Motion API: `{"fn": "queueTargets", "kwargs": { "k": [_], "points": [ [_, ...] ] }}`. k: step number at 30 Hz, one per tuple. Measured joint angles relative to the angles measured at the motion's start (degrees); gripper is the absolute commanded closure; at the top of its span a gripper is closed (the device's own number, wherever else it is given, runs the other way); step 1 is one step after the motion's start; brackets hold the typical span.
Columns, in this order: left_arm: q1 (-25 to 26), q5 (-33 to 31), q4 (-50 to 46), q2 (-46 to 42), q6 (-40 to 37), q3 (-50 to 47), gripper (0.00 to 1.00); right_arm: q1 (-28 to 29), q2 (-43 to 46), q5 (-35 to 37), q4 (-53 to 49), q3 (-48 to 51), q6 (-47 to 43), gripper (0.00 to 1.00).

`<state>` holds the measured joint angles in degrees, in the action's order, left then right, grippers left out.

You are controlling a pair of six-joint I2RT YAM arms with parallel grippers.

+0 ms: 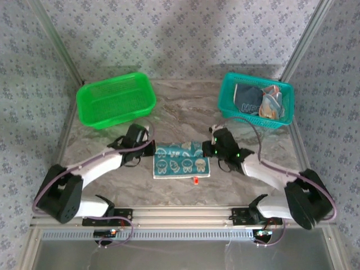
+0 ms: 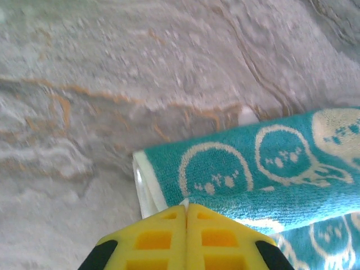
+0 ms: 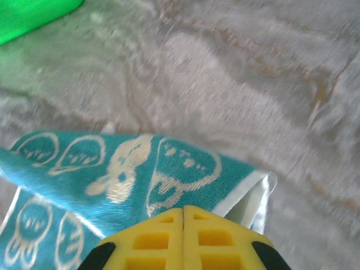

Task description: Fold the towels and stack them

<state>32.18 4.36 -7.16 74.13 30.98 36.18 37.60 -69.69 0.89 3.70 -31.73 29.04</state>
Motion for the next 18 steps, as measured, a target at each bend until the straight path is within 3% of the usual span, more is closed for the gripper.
{"fn": "queueTargets", "kwargs": {
  "k": [1, 2, 6, 12, 15, 18],
  "points": [
    [1.8, -1.1, 0.5, -2.2, 0.6, -2.5, 0.55, 2.4, 2.4, 1.7, 0.5, 2.5, 0.5, 0.44],
    [3.1, -1.7, 0.7, -4.0, 1.2, -4.4, 0.47, 4.1, 4.3, 2.8, 0.6, 4.3, 1.0, 0.43],
    [6.9, -4.4, 0.3, -10.0, 4.4, -9.9, 0.38, 8.4, 10.3, 6.8, -1.5, 9.3, 3.5, 0.43],
    [7.2, -7.3, -0.8, -11.6, 7.0, -9.4, 0.47, 7.6, 10.5, 9.2, -3.2, 8.6, 5.1, 0.58],
    [7.1, -7.7, -1.2, -8.7, 7.7, -7.3, 0.52, 5.7, 7.5, 8.3, -4.7, 6.9, 5.0, 0.59],
    [6.7, -7.6, -1.0, -5.2, 8.3, -5.4, 0.64, 3.7, 4.6, 6.8, -5.4, 5.1, 5.0, 0.59]
  ]
}}
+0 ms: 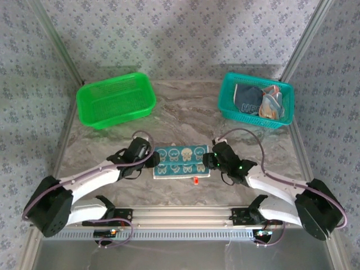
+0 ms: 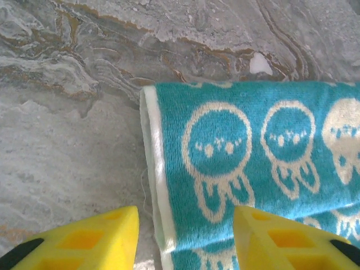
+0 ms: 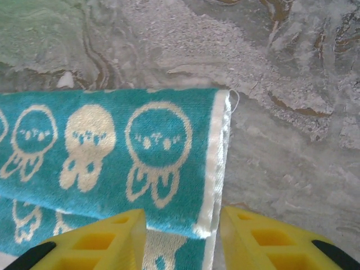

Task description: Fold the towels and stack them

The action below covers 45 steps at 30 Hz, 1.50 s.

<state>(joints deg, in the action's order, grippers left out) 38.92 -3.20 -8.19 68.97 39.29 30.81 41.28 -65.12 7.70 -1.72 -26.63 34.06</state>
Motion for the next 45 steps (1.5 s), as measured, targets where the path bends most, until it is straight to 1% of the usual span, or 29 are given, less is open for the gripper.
{"fn": "queueTargets", "kwargs": {
  "k": [4, 9, 10, 11, 12, 16, 17, 20, 23, 24, 25, 32, 40, 45],
  "points": [
    [-0.9, 0.8, 0.7, 3.5, 0.5, 1.0, 0.64, -2.4, -3.0, -2.3, -0.6, -2.2, -0.2, 0.6],
    [-2.2, 1.8, 1.0, 6.8, 1.2, 1.5, 0.68, -4.7, -6.9, -5.4, -0.5, -3.6, -0.7, 0.64],
    [-2.3, 1.9, 1.0, 7.1, 1.3, 1.5, 0.69, -4.9, -7.7, -5.8, -0.5, -3.8, -0.7, 0.65],
    [-2.4, 2.2, 1.0, 7.4, 1.3, 1.5, 0.72, -5.1, -8.5, -6.3, -0.5, -3.9, -0.7, 0.66],
    [-2.4, 2.4, 1.2, 7.6, 1.4, 1.5, 0.74, -5.2, -9.1, -6.6, -0.5, -3.9, -0.7, 0.67],
    [-2.5, 3.5, 2.0, 8.3, 2.0, 1.5, 0.74, -5.2, -10.9, -7.9, -0.3, -3.9, -0.6, 0.69],
    [-2.5, 3.8, 2.2, 8.4, 2.0, 1.5, 0.74, -5.2, -11.4, -8.3, -0.2, -3.9, -0.6, 0.71],
    [-2.5, 4.5, 3.0, 9.3, 2.4, 1.5, 0.82, -5.2, -12.0, -8.9, -0.2, -3.9, -0.5, 0.82],
    [-2.5, 5.4, 3.6, 10.2, 3.0, 1.5, 0.96, -5.2, -12.0, -9.2, -0.2, -3.9, -0.5, 0.95],
    [-2.5, 5.4, 3.7, 10.3, 3.1, 1.5, 1.0, -5.2, -12.0, -9.3, -0.2, -4.0, -0.4, 0.98],
    [-2.5, 5.4, 3.7, 10.3, 3.1, 1.5, 1.0, -5.2, -12.0, -9.3, -0.2, -4.0, -0.2, 1.0],
    [-2.5, 5.5, 1.6, 9.1, 3.3, 2.6, 1.0, -5.2, -10.1, -9.3, -2.3, -5.0, -0.4, 1.0],
    [-2.4, 5.2, -6.1, 3.6, 3.8, 7.2, 1.0, -5.1, -6.7, -9.4, -6.4, -8.0, -0.4, 1.0],
    [-1.4, 5.1, -10.8, -0.2, 5.3, 7.7, 1.0, -4.8, -4.4, -9.6, -9.3, -8.2, -0.4, 1.0]
  ]
}}
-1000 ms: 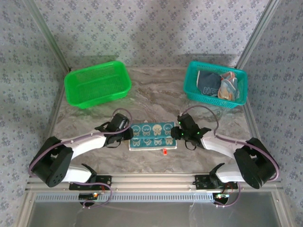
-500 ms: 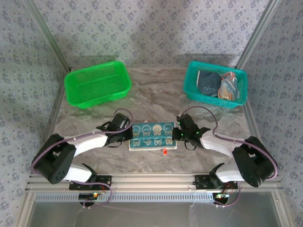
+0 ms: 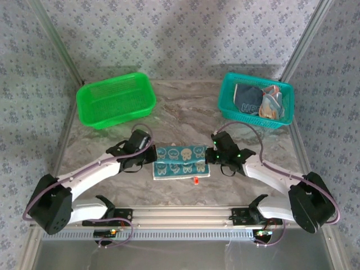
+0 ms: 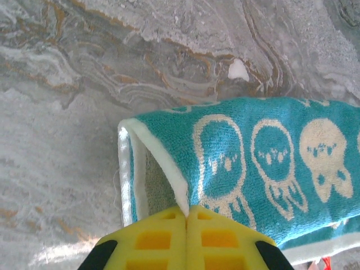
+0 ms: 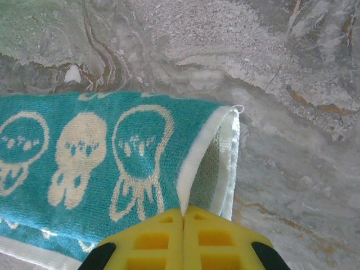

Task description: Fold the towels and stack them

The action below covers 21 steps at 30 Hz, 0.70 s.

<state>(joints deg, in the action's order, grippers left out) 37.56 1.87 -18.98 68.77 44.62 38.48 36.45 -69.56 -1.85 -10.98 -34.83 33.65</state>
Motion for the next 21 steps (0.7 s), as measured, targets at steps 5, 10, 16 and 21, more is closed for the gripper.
{"fn": "queueTargets", "kwargs": {
  "k": [5, 10, 16, 21],
  "points": [
    [0.8, 0.0, -3.9, -3.4, 2.0, 0.0, 1.0, 1.3, 3.4, -0.1, -3.3, 0.0, 0.2, 1.0],
    [1.9, -0.1, -6.3, -7.5, 4.4, -0.3, 1.0, 2.8, 7.1, 0.0, -5.6, 0.1, 1.1, 1.0],
    [4.0, -0.2, -6.8, -10.9, 8.7, -3.7, 1.0, 4.4, 9.5, 0.4, -6.4, 2.0, 3.2, 1.0],
    [6.6, -0.2, -6.1, -11.4, 13.0, -8.0, 1.0, 4.9, 9.2, 0.5, -6.4, 5.1, 4.3, 1.0]
  ]
}}
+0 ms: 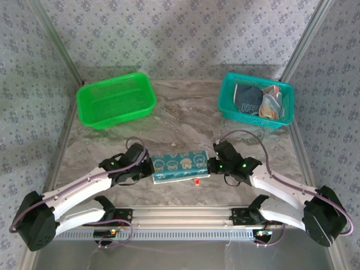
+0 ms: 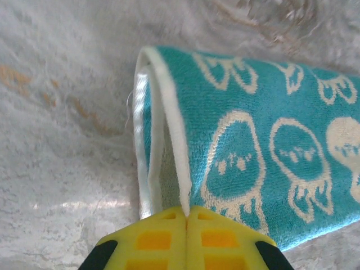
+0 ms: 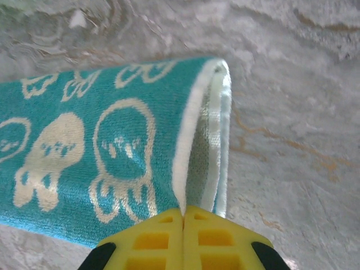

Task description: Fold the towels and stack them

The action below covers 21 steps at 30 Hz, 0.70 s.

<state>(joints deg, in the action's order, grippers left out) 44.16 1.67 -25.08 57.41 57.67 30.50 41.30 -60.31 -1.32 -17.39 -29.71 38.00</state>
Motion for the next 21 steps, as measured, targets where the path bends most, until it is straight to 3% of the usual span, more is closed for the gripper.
{"fn": "queueTargets", "kwargs": {
  "k": [10, 21],
  "points": [
    [3.3, -0.1, 4.2, 0.5, 5.9, -4.4, 1.0, 0.0, -4.6, 0.0, 2.4, 1.6, 0.2, 1.0],
    [5.5, -0.9, 9.4, 6.6, 8.5, -7.0, 0.99, 0.0, -6.6, 0.0, 4.9, 3.9, 0.2, 0.97]
  ]
}}
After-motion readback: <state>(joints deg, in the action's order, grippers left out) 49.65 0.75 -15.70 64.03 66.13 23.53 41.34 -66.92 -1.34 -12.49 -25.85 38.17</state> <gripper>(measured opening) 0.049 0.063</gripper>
